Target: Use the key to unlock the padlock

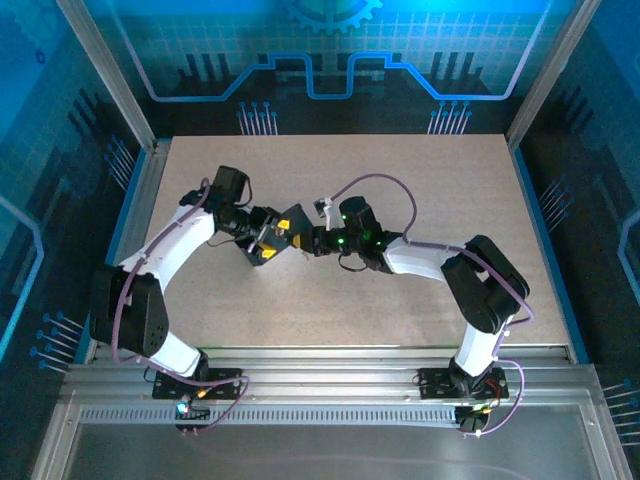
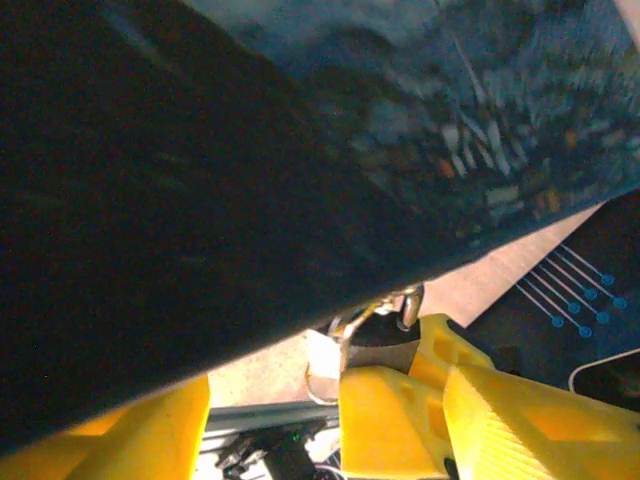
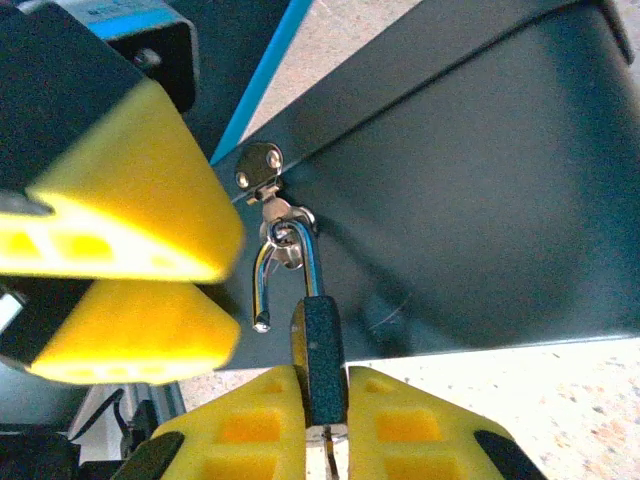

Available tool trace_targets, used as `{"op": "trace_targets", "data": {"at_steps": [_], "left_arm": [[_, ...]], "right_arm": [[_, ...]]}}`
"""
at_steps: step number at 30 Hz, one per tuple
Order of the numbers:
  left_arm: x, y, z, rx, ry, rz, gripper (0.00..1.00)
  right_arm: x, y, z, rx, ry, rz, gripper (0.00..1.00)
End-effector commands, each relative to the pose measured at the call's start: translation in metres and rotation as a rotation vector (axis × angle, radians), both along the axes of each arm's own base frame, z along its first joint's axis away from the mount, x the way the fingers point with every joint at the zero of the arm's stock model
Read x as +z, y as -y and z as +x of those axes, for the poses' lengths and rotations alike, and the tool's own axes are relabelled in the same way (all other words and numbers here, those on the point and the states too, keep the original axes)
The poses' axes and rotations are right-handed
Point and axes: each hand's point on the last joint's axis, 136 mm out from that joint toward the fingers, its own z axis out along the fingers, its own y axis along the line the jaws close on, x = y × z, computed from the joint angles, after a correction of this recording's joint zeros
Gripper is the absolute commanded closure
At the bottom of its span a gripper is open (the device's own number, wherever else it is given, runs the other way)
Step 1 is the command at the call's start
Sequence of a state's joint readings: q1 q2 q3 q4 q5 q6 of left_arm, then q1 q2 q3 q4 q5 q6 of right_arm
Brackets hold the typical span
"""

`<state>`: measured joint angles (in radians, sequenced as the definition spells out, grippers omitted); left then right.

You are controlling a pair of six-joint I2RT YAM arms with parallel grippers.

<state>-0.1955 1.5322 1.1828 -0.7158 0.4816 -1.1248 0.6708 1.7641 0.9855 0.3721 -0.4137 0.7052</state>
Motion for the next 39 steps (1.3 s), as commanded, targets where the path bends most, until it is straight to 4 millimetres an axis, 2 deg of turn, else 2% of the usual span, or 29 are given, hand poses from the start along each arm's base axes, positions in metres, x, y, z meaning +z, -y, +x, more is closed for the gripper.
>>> {"op": "trace_targets", "data": {"at_steps": [1,4,8,10,14,16,20,27,33,39], "left_arm": [[0.025,-0.024,0.004,0.025,0.08,0.047,0.34],[0.033,-0.041,0.006,0.02,0.123,0.097,0.34],[0.042,-0.053,0.008,-0.012,0.187,0.161,0.35],[0.044,-0.062,0.013,-0.048,0.232,0.238,0.35],[0.026,-0.087,0.018,-0.139,0.242,0.432,0.38],[0.019,-0.091,0.023,-0.171,0.254,0.468,0.38],[0.015,-0.077,0.036,-0.195,0.305,0.406,0.39],[0.017,-0.025,0.039,-0.355,0.424,0.309,0.4],[0.009,-0.005,0.033,-0.386,0.448,0.229,0.4],[-0.006,0.009,0.025,-0.427,0.428,0.207,0.4]], "right_arm": [[0.035,0.007,0.005,0.009,0.055,0.006,0.93],[0.036,0.014,0.002,0.028,0.058,-0.055,0.93],[0.035,0.023,0.0,0.055,0.116,-0.172,0.94],[0.033,0.03,0.001,0.067,0.145,-0.255,0.94],[0.031,0.039,0.001,0.085,0.215,-0.406,0.95],[0.032,0.044,0.001,0.092,0.235,-0.46,0.95],[0.032,0.052,0.004,0.087,0.264,-0.54,0.95],[0.034,0.058,0.013,0.088,0.342,-0.708,0.95],[0.023,0.066,0.022,0.073,0.372,-0.875,0.96],[0.006,0.076,0.029,0.057,0.413,-1.004,0.97]]}}
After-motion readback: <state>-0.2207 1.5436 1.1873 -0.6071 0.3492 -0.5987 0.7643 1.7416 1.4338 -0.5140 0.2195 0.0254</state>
